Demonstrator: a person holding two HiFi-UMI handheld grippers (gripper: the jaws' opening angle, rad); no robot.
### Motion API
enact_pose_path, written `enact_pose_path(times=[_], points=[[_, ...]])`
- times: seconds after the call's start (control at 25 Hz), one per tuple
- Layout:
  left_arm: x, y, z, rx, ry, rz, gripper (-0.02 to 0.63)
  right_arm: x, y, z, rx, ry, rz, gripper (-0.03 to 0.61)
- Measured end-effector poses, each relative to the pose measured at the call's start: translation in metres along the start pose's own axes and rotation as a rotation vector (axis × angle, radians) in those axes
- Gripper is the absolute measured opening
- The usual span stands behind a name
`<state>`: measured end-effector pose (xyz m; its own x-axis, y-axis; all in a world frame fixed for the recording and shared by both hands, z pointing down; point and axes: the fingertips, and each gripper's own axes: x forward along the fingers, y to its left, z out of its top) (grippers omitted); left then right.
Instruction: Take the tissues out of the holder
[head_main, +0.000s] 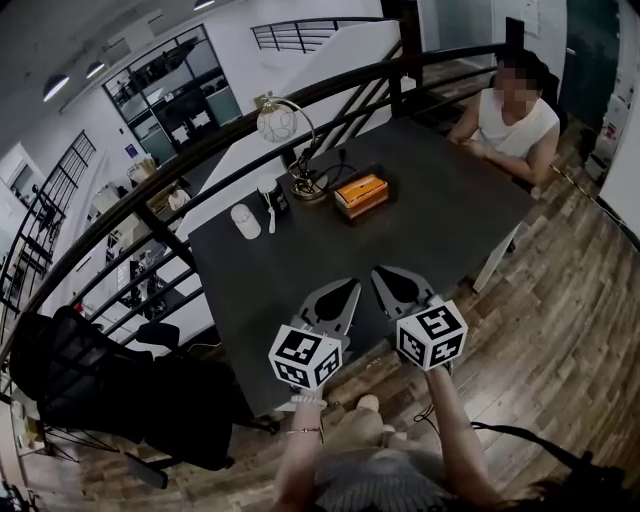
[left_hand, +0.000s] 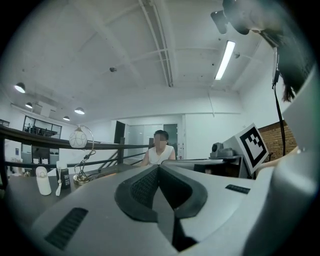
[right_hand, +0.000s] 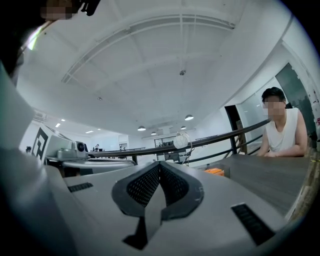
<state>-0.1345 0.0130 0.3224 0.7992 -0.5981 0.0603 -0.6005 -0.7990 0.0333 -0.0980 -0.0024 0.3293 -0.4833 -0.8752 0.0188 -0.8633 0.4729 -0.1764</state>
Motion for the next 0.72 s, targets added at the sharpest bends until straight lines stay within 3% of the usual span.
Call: enact_pose_path(times=[0.28,0.72], points=[[0.028,0.019,-0.005,-0.002,0.012,0.005,0.008,0.021,-0.028,0.002,0.05,-0.025,0.028,0.014],[0.096,0.079,0.003,-0.025,-0.016,0.011,0.008,0.089,-0.08,0.027,0.019,-0.033,0.085,0.014]])
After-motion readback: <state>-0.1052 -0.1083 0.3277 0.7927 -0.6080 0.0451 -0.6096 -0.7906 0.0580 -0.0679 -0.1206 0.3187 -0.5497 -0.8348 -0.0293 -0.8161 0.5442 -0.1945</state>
